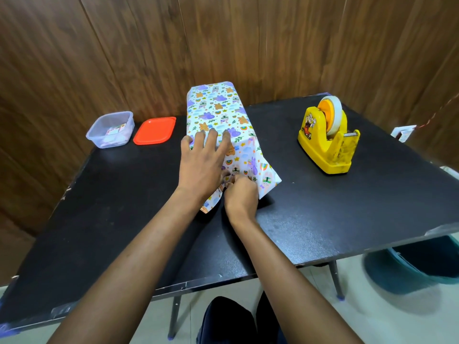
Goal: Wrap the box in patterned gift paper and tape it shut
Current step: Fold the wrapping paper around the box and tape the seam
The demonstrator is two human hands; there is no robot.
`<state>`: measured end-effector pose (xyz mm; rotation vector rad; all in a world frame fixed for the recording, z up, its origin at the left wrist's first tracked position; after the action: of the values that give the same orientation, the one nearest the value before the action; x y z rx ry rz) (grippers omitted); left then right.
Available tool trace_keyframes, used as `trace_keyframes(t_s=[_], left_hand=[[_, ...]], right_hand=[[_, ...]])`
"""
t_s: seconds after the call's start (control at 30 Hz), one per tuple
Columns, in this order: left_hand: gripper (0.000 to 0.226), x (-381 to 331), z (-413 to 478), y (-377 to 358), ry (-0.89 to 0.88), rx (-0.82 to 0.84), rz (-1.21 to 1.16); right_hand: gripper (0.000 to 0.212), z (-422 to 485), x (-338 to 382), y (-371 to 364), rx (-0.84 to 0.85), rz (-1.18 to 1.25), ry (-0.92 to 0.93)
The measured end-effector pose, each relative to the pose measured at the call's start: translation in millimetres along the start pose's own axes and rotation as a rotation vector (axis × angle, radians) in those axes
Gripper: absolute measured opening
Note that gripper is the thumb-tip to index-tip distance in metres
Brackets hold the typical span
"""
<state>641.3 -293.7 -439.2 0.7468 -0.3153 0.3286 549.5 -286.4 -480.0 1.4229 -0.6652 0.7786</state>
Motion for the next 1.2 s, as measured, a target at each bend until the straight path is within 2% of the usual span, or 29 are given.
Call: trace_keyframes(t_s=[0.17,0.3,0.5,0.6,0.67,0.73,0.8,0.87,0.9,0.97,1.07,1.2], left_hand=[[0.089,1.3,1.0,-1.9,0.0,-0.014,-0.027],[0.085,1.7,0.6,-2.8,0.003,-0.027,-0.039],[0.085,2.2,1.8,-4.5,-0.009,-0.027,-0.035],[0.085,2.6,2.4,-3.6,-0.023,-0.018,-0.019],[0.086,2.7,2.6,-2.2,-0.026,-0.014,-0.003],[0.088,2.7,2.5,-2.2,-0.027,-0.01,-0.001],[0.089,2.6,2.0,-1.5,-0.028,-0.003,0.001],[0.09,1.8,2.1,-0.6,-0.029,0.004,-0.001],[0.089,1.7,2.2,0.0,-0.029,0.006,-0.001],[0.086,2.4,2.6,1.1,-0.027,0.006,-0.008],[0.084,3.0,3.2,1.3,-0.026,0.017,-0.012],[0.083,2.7,2.6,0.4,-0.013,0.039,-0.006]], right_hand=[[0.023,3.8,1.4,-3.1,-0.019,-0.118,0.095],[0.024,6.6,1.7,-0.7,-0.019,-0.072,0.112],[0.02,13.1,2.4,3.4,-0.02,-0.218,0.208],[0.033,10.4,3.3,8.8,-0.107,-0.195,0.215],[0.032,12.4,1.6,9.6,-0.017,-0.188,0.19],[0.025,8.4,3.0,11.4,0.055,-0.367,0.201],[0.011,6.7,12.2,18.7,-0.062,-0.513,0.259],[0.013,9.1,17.0,22.9,-0.135,-0.677,0.281],[0.012,11.7,17.7,19.5,-0.077,-0.694,0.327],[0.027,16.1,16.1,9.4,0.074,-0.709,0.38],[0.03,21.1,19.6,13.0,0.037,-0.749,0.404],[0.03,17.4,17.8,13.0,0.091,-0.77,0.429]])
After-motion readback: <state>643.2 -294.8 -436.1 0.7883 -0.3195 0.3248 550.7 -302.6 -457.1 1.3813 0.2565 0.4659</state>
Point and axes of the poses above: each hand's wrist, its own z-axis towards the middle knuckle, its own y-axis out of the back of the hand, x = y × z, the point moved 3 cm from there along z, towards the middle knuckle, and after that the axes turned 3 degrees about y, right-handed, at the moved point
